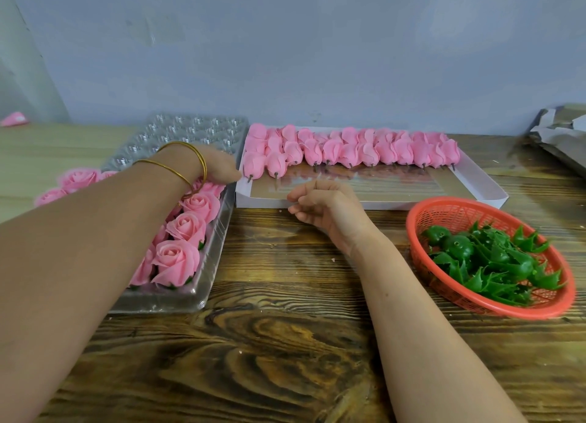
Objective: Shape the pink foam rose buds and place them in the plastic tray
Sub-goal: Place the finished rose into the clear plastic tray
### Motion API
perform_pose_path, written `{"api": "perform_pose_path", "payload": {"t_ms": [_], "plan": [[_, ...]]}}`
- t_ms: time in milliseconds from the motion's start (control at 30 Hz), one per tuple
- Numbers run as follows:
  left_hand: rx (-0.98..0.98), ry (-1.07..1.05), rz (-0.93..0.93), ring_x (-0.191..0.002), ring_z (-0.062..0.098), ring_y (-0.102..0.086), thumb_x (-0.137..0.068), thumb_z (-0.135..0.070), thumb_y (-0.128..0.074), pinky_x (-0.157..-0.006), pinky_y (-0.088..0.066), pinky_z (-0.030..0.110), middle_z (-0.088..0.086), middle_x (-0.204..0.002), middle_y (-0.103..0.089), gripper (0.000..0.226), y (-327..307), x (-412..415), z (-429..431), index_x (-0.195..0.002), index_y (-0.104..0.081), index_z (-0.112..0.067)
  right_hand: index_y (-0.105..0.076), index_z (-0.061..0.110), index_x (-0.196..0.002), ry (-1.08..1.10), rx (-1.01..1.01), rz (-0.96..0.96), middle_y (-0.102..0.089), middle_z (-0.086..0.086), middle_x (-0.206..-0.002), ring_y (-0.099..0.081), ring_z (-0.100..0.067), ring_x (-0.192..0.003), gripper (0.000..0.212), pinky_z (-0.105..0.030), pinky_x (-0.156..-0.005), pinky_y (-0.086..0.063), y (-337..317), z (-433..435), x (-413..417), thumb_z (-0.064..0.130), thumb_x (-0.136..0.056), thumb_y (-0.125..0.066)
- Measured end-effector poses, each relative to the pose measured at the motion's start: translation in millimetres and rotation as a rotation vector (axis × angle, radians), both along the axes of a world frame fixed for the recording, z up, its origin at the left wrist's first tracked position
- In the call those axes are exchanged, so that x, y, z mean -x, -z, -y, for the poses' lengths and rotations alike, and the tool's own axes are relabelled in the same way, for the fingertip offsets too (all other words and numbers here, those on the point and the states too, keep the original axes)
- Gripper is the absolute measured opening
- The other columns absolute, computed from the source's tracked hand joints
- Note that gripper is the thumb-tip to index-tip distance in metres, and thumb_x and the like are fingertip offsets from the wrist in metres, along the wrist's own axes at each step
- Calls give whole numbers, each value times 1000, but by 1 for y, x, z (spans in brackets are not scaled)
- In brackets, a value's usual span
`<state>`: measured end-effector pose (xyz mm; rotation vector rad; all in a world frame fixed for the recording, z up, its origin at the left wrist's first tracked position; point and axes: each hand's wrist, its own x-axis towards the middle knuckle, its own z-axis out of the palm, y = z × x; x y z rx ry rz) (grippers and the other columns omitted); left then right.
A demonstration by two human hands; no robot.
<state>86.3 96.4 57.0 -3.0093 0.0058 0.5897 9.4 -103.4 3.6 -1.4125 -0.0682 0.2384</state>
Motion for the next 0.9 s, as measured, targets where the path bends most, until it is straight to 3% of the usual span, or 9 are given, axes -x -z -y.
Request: {"api": "perform_pose_path", "payload": {"t_ms": [133, 233, 300, 500, 700, 900], "plan": [[-39, 19, -51, -131, 29, -42, -105, -43, -20, -102, -34, 33, 17, -144, -44, 59, -1, -1, 0, -132, -50, 0, -68, 2, -81, -9, -3, -5, -65, -9, -65, -65, -15, -69, 25, -22, -69, -51, 0, 0, -1, 8, -59, -57], [-52, 42, -82, -132, 29, -42, -103, -49, -18, -105, -32, 34, 17, -144, -45, 65, -1, -2, 0, -133, -51, -1, -68, 1, -82, -12, -1, 8, -65, -9, -66, -64, -15, -70, 14, -23, -71, -50, 1, 1, 0, -2, -74, -57], [-54, 45, -92, -133, 30, -40, -101, -55, -17, -107, -30, 35, 17, -147, -42, 70, 0, -3, -1, -136, -49, -3, -68, 2, -82, -9, 4, 14, -65, -8, -66, -64, -15, -70, 18, -23, -71, -50, 1, 1, 0, -7, -81, -52], [7, -5, -88, -144, 31, -23, -92, -70, -13, -115, -21, 41, 14, -159, -21, 84, 4, -7, -3, -147, -36, -11, -69, 4, -81, -13, 0, 11, -66, -7, -66, -65, -14, -70, 21, -21, -68, -51, 1, 1, -1, -7, -82, -51], [64, -67, -84, -147, 30, -14, -88, -75, -12, -116, -16, 45, 12, -161, -8, 86, 4, -5, -1, -153, -21, -18, -69, 5, -79, -22, -23, 11, -67, -6, -66, -65, -15, -70, 17, -21, -68, -52, 3, 2, -1, -3, -77, -54], [50, -64, -67, -147, 29, -15, -85, -78, -18, -117, -15, 44, 9, -162, -7, 90, 4, -6, -3, -153, -21, -19, -69, 5, -79, -21, -19, 6, -66, -6, -65, -65, -14, -69, 22, -20, -68, -52, 3, 2, -2, -7, -83, -51]]}}
